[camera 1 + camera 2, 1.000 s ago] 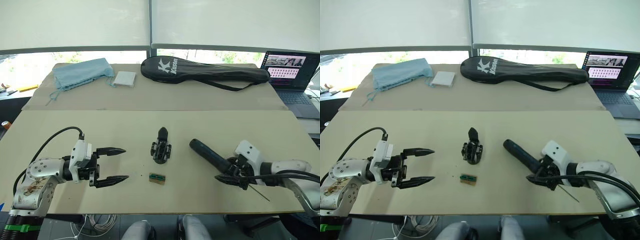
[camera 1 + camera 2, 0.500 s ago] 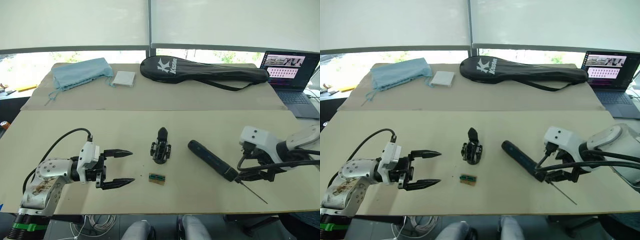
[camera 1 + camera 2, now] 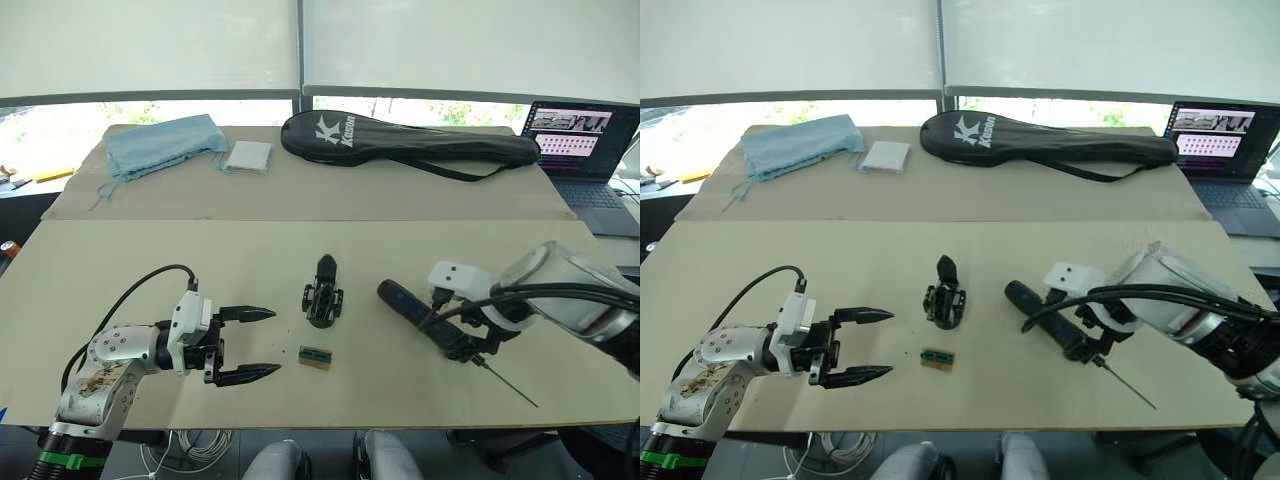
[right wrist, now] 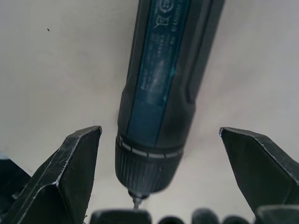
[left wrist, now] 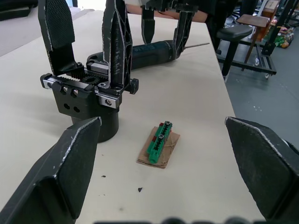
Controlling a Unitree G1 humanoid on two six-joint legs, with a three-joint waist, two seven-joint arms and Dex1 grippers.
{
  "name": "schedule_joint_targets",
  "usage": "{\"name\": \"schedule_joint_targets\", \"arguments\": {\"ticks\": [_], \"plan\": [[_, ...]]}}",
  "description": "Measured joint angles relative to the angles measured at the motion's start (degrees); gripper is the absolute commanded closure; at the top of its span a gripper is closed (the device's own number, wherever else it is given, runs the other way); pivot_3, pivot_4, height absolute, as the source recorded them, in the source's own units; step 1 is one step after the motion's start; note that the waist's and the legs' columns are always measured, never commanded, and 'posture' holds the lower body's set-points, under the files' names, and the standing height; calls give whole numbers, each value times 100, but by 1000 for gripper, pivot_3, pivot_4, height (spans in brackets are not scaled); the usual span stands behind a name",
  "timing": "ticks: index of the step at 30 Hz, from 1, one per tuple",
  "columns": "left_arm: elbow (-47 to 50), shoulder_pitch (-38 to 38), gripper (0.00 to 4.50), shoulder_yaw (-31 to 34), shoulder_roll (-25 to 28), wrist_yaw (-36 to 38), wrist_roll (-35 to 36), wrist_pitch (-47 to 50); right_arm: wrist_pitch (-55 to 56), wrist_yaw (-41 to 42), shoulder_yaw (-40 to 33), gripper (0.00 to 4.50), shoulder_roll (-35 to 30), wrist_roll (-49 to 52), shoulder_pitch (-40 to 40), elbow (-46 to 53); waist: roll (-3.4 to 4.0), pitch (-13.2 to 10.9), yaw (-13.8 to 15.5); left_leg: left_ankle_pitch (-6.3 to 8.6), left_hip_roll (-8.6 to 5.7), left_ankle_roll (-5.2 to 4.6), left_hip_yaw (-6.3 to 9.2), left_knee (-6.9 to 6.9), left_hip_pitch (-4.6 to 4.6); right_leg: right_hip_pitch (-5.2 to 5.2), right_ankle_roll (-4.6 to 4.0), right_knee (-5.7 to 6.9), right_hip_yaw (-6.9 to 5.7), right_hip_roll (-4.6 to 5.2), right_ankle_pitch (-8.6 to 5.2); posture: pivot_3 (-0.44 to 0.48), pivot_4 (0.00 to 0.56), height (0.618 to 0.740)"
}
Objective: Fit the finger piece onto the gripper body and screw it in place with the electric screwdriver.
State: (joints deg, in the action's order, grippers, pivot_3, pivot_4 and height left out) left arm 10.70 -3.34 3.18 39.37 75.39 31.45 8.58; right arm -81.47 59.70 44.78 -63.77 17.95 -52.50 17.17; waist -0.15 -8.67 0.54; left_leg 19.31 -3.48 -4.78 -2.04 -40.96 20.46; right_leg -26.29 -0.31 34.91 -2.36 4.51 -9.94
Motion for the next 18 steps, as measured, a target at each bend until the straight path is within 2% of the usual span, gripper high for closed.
{"name": "schedule_joint_targets", "arguments": {"ticks": [9,12,17,18], "plan": [[1,3,0,-6,-1,-50,-31,-9,-24,-25,182,16,124,-95,37,-90,0,0,3,0,0,1,1,-1,-1,2,0,-1,-2,0,0,0,150,740],[3,14,0,-5,-2,-55,-34,-12,24,-115,169,791,125,-166,106,-75,-3,2,3,0,0,1,1,-1,-4,5,0,-1,-2,0,0,0,150,740],[8,48,0,-45,-3,-49,-47,-12,27,-188,89,2518,124,-245,198,-87,-4,3,11,0,0,1,1,-1,-4,6,0,-1,-3,0,0,0,150,740],[12,41,0,-75,-4,-42,-47,-12,26,-194,32,2582,124,-242,238,-83,-4,3,10,0,0,1,1,-1,-4,7,0,-1,-3,0,0,0,150,740]]}}
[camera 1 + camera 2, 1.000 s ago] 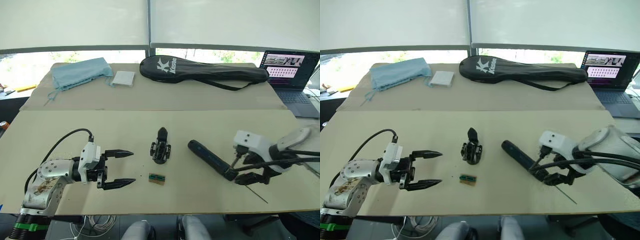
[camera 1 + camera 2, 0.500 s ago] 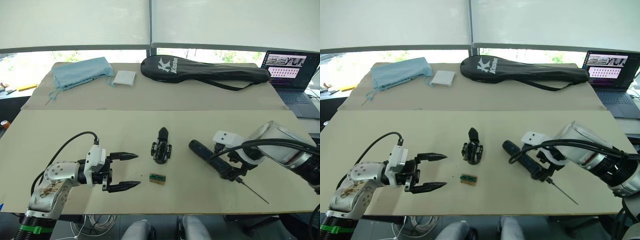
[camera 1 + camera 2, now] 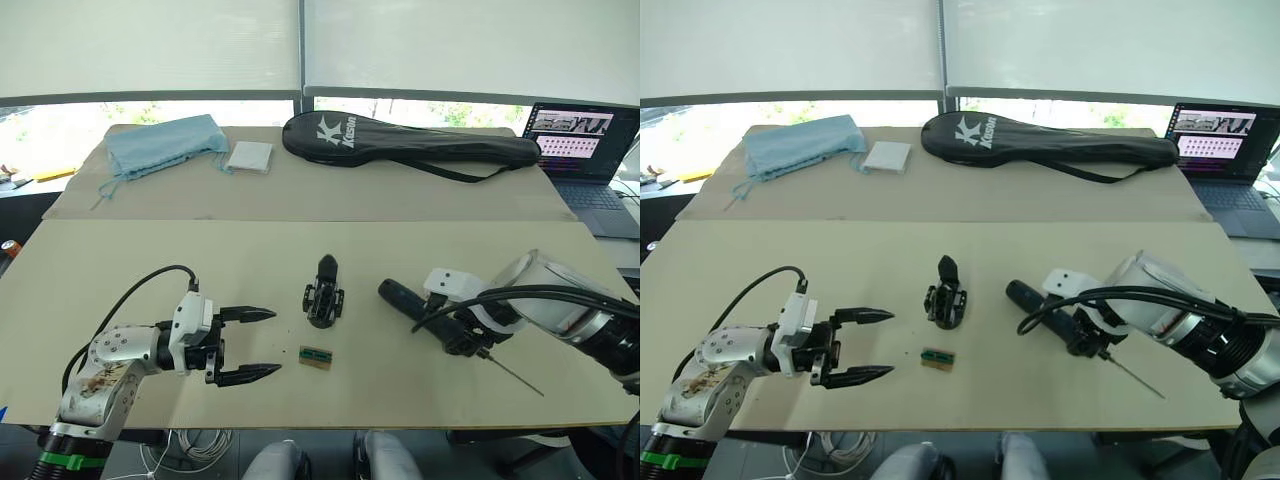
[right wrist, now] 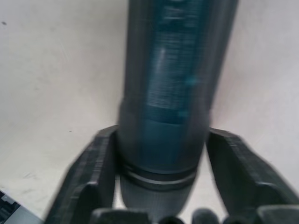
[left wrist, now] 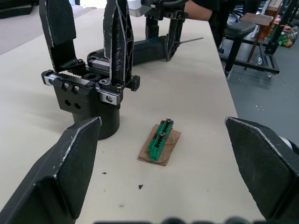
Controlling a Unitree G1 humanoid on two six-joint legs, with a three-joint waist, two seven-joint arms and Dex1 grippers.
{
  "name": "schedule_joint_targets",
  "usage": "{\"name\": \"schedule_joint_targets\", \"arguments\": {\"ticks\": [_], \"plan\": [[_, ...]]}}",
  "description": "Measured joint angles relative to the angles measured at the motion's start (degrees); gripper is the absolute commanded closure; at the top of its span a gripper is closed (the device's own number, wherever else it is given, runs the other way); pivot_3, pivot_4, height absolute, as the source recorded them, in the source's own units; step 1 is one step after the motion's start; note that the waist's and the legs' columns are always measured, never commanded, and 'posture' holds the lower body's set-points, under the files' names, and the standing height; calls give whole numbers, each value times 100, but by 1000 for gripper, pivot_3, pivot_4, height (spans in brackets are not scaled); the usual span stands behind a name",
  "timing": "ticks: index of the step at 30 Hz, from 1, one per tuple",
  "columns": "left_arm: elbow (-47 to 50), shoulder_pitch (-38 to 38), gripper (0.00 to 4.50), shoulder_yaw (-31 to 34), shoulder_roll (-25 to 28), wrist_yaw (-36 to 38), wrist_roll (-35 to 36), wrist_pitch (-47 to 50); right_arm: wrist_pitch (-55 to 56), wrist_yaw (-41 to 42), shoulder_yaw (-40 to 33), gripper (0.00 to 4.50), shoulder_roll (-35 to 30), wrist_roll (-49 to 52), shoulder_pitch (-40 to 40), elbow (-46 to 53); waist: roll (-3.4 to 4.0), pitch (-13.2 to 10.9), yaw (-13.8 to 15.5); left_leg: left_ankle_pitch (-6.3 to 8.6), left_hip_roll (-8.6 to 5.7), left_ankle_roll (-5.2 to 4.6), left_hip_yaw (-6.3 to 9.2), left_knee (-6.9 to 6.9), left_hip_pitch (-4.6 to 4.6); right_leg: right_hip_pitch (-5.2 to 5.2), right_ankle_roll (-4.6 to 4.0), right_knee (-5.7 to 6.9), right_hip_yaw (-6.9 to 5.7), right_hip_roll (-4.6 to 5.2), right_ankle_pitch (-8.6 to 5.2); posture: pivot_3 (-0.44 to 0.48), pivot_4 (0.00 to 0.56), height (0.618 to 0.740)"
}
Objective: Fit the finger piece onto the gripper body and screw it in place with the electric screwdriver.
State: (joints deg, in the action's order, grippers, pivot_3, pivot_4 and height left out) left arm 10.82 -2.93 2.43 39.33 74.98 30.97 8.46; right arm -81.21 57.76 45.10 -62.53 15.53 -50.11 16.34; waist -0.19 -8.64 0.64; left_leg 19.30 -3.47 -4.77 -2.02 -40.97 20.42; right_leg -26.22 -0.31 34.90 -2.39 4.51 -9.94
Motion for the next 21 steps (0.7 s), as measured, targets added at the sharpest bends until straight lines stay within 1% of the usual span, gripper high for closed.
{"name": "schedule_joint_targets", "arguments": {"ticks": [4,7,9,12,14,15,16,17,19,21], "plan": [[53,-46,0,-154,-18,76,-2,-1,161,-18,-578,2582,-96,151,413,47,0,-1,11,0,-1,0,0,1,4,-3,0,0,0,0,0,0,150,740],[77,-59,0,-184,-33,117,-8,-28,355,164,-1391,2582,-450,531,922,165,5,-3,18,0,-2,0,0,0,14,-10,1,-1,-2,1,0,0,150,740],[80,-61,0,-187,-31,160,-5,-72,343,243,-2276,2582,-645,857,1254,196,5,-3,7,0,-2,0,0,-1,15,-10,1,0,-1,0,1,0,150,740],[63,-64,0,-183,-32,226,0,-104,70,480,-4294,2582,-691,1596,1761,337,6,-3,-1,0,3,0,0,3,11,-8,1,1,1,-4,0,0,150,740],[6,-77,0,-170,-32,244,4,-109,-46,559,-5309,2582,-408,2001,1912,529,5,-2,-11,0,9,1,0,4,6,-4,0,1,3,-9,1,0,150,740],[-56,-92,0,-167,-33,271,4,-110,-126,528,-5951,2582,-63,2237,1993,697,4,-2,-13,0,10,1,1,7,2,0,0,1,3,-9,1,0,150,740],[-132,-101,0,-165,-33,311,5,-114,-137,439,-6648,2582,437,2524,2104,906,3,-1,-1,-1,10,1,1,7,2,1,-1,3,3,-9,1,0,150,740],[-182,-101,0,-165,-32,337,1,-115,-137,399,-6941,2582,651,2698,2170,1020,3,-1,9,0,8,0,0,6,2,1,0,5,5,-8,1,0,150,740],[-298,-82,0,-164,-11,433,-15,-141,-138,184,-7664,2582,1299,3201,2415,1511,3,-1,23,2,8,-3,2,6,4,1,0,5,3,-7,1,0,150,740],[-305,-72,0,-167,-2,462,-21,-174,-36,-113,-7947,2582,1817,3543,2558,1978,3,-1,29,2,6,-5,1,6,4,-1,1,4,5,-6,2,0,150,740]]}}
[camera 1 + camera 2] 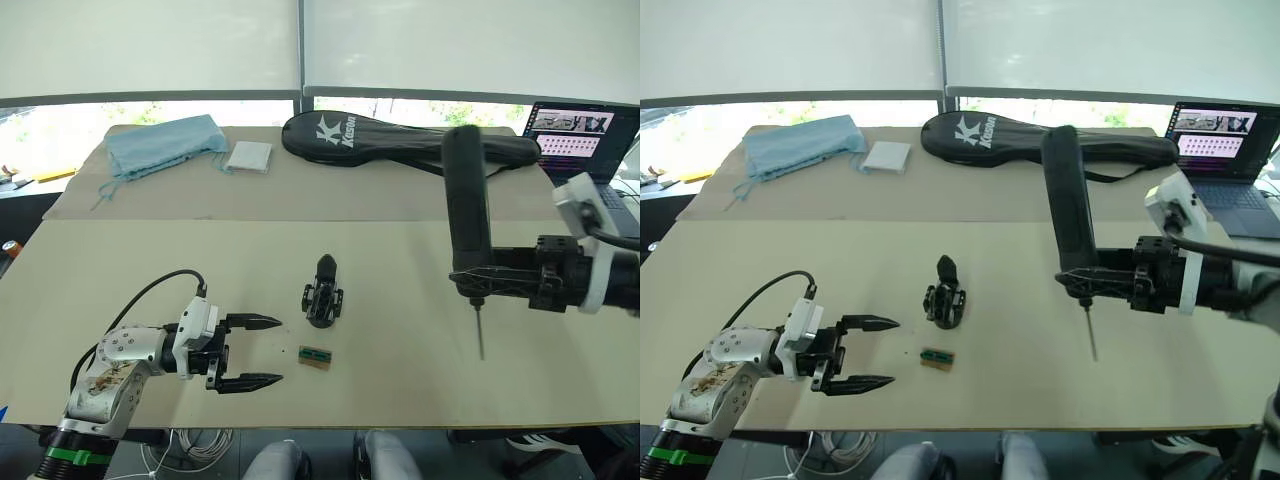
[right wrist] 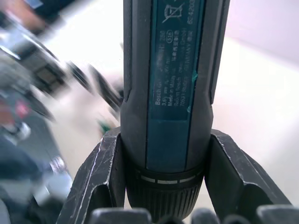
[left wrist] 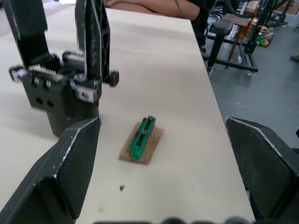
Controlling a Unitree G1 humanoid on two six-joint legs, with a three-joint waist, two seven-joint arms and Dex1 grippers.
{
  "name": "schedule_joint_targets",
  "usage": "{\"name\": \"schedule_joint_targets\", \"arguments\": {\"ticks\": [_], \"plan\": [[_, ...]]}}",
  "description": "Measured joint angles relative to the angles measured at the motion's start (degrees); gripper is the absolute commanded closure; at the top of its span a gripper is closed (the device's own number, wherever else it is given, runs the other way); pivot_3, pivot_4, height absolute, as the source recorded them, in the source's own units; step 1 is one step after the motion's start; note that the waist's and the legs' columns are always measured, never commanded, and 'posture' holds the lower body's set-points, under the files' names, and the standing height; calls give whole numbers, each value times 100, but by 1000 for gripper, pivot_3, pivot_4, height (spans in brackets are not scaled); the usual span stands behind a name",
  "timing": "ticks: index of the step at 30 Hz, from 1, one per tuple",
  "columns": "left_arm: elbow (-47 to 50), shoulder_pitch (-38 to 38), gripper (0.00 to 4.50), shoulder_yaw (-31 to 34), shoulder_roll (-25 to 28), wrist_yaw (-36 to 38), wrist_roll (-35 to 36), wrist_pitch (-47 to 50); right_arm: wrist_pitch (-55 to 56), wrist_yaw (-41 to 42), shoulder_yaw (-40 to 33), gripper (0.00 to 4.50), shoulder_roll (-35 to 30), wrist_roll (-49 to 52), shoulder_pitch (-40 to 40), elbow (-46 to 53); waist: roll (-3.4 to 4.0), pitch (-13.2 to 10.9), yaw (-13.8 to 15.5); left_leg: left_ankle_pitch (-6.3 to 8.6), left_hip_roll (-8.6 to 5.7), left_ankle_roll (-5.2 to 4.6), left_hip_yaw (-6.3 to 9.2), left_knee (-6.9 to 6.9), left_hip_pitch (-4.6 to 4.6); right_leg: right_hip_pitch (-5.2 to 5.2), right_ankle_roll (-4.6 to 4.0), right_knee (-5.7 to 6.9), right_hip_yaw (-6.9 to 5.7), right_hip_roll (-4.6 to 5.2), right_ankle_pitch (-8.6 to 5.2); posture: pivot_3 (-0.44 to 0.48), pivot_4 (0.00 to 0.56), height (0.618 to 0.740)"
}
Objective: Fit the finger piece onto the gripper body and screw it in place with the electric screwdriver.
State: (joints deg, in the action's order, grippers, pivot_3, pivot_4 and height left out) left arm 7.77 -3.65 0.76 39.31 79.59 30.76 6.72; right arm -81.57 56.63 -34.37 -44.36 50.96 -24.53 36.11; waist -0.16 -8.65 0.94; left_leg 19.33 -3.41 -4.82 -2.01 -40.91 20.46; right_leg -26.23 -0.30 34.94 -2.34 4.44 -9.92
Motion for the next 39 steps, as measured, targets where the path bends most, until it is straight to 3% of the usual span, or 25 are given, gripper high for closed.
{"name": "schedule_joint_targets", "arguments": {"ticks": [2,7,11,22,39], "plan": [[1,-18,0,-28,-5,0,-25,-46,610,-481,-30,2582,933,263,337,673,-2,1,-10,0,-5,1,-2,1,0,-2,1,3,2,0,0,0,150,740],[-266,-43,0,-98,-106,-11,-271,-355,2305,-1026,505,2582,2171,116,1027,1453,1,1,-20,-4,-19,6,-1,2,-15,1,3,8,2,-2,1,0,150,740],[-708,-42,0,-210,-126,-14,-700,-840,3707,-174,1453,2582,2021,-557,1696,1368,0,1,-41,-4,-28,4,-5,-2,-24,9,7,6,-9,-9,3,0,150,740],[-1242,-374,0,-758,-641,-292,-1093,-784,6242,577,3503,2582,2336,-1974,1360,-601,-1,1,-89,-9,-30,11,-5,-6,-27,7,9,14,-16,-9,5,0,150,740],[-1994,-963,0,-1090,-1002,-218,-1381,-1409,6941,766,4211,2582,2219,-2171,1127,-1197,3,4,-12,-9,-31,9,-1,-14,-28,15,11,14,0,2,6,0,150,740]]}}
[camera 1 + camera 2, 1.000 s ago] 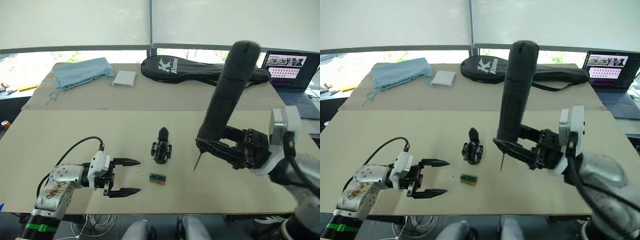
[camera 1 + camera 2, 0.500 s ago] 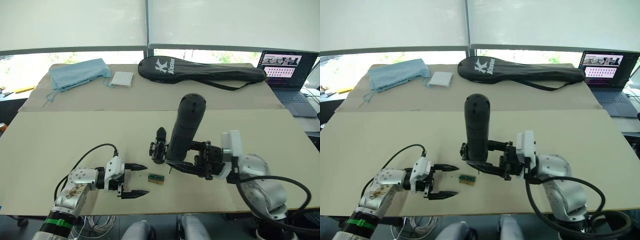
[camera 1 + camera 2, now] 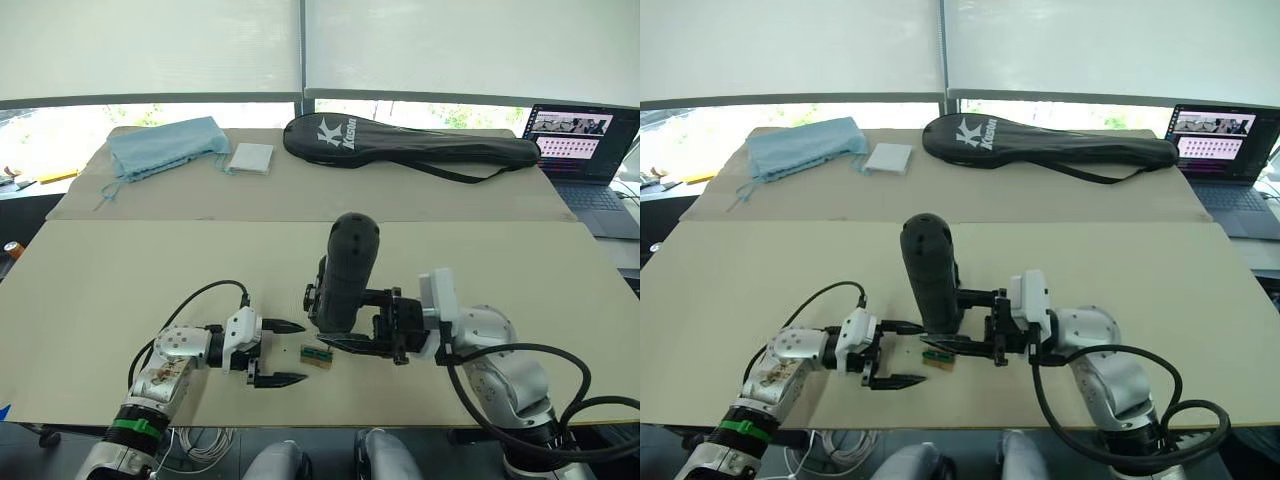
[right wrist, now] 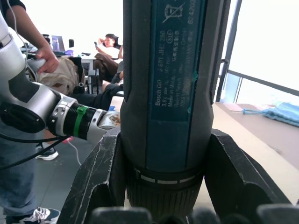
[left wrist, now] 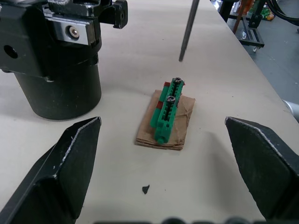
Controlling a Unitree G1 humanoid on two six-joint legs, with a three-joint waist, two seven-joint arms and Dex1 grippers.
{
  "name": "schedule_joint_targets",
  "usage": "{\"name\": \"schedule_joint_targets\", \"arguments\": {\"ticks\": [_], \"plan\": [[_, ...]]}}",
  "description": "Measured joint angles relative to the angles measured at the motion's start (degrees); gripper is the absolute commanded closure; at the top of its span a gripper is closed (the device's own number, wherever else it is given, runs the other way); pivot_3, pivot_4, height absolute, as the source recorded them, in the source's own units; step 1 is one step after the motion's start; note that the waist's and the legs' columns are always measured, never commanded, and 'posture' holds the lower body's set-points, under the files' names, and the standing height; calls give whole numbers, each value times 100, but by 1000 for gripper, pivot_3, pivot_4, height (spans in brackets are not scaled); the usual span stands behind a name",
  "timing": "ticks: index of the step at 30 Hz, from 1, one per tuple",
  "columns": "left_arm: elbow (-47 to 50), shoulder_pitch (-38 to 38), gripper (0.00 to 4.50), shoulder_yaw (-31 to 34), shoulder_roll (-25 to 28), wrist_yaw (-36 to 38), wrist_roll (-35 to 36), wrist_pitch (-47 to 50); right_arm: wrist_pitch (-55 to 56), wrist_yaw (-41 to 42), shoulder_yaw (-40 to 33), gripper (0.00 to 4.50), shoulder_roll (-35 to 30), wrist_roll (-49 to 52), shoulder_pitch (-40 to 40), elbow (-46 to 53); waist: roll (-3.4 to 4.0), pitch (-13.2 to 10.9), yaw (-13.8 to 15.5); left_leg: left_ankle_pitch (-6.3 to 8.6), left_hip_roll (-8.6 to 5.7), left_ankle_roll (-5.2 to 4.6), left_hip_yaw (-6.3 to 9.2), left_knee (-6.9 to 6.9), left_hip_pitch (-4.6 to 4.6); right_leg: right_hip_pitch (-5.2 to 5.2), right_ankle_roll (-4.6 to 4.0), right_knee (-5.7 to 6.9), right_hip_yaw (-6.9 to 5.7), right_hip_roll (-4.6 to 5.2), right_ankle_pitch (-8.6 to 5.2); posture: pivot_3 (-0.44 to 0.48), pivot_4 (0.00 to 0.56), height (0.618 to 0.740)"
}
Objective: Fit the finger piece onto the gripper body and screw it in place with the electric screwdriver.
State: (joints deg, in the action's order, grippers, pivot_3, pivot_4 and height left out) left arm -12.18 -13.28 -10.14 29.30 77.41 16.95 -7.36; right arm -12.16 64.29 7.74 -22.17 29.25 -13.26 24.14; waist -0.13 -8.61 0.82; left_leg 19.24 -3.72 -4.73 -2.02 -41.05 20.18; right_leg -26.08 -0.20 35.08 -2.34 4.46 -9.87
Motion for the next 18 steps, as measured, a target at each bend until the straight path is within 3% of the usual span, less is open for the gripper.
{"name": "schedule_joint_targets", "arguments": {"ticks": [18], "plan": [[219,72,0,-188,-255,-33,-115,29,186,78,100,2582,-144,-101,-1,-122,0,1,8,4,0,-8,1,-2,0,2,3,-2,4,4,2,0,150,740]]}}
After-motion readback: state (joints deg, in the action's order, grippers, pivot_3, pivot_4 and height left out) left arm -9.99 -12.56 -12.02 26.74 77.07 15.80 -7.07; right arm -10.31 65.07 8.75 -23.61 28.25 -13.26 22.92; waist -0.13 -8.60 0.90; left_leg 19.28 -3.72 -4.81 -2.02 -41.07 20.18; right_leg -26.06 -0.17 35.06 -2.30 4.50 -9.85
